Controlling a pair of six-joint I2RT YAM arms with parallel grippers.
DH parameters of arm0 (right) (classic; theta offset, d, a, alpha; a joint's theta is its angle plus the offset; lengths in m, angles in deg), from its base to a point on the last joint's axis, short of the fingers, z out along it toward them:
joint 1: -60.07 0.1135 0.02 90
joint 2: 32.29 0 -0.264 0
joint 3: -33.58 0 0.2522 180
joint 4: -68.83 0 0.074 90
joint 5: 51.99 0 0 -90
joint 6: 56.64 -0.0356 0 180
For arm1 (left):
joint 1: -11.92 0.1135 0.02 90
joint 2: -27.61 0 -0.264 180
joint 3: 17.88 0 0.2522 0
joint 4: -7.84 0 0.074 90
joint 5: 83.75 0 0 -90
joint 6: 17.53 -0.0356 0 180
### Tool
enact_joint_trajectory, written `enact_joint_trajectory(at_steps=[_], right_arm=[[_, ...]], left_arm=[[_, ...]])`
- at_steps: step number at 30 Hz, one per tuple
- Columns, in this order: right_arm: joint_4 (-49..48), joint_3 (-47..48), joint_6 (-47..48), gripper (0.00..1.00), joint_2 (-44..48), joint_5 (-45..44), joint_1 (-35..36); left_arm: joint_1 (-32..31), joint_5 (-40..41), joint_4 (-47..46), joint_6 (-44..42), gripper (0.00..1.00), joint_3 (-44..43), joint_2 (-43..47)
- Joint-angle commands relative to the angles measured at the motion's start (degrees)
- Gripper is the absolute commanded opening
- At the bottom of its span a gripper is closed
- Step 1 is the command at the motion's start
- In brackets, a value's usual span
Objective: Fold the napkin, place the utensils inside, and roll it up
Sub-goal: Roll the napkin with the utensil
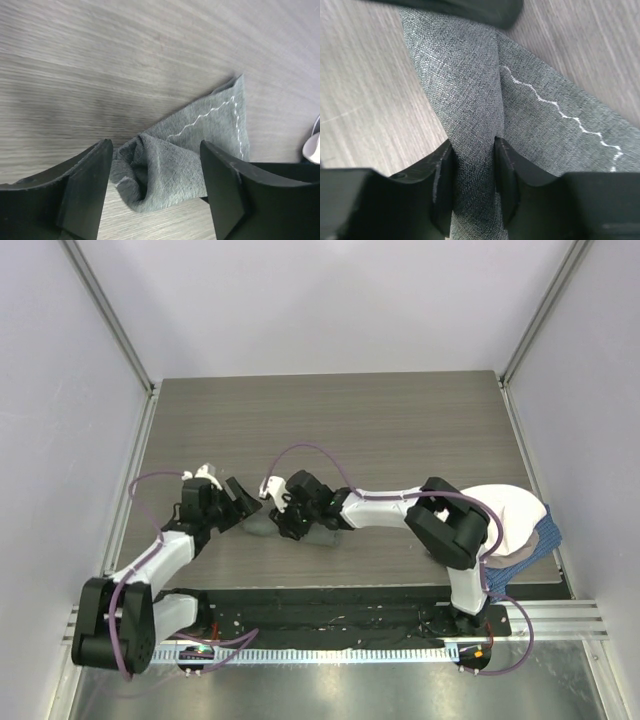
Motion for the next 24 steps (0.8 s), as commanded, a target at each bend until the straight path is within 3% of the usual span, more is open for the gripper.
enact_joint_trajectory(at_steps=[1,5,10,20,24], right_arm=[[4.2,-0.5,-4.9,0.38,-2.1,10.6,-2.0],[7.3,1.2,-7.5,0.37,-2.1,14.4,-3.2],[12.9,5.8,-11.7,0.37,-3.6,20.9,-3.9],[13.5,7.8,-16.3,0.37,-8.7,23.8,-6.1],[13.5,8.2,-17.0,0.37,-10.1,24.6,-6.7]], left_arm=[[0.2,6.1,1.4,-0.3,0.77,1.5,7.0],[0.2,8.7,6.4,-1.2,0.77,1.9,12.3],[0.1,5.8,5.3,-1.8,0.77,3.5,16.3],[0.2,0.3,1.8,-0.1,0.70,5.6,14.4],[0.1,-0.1,0.1,0.3,0.63,6.6,14.5]])
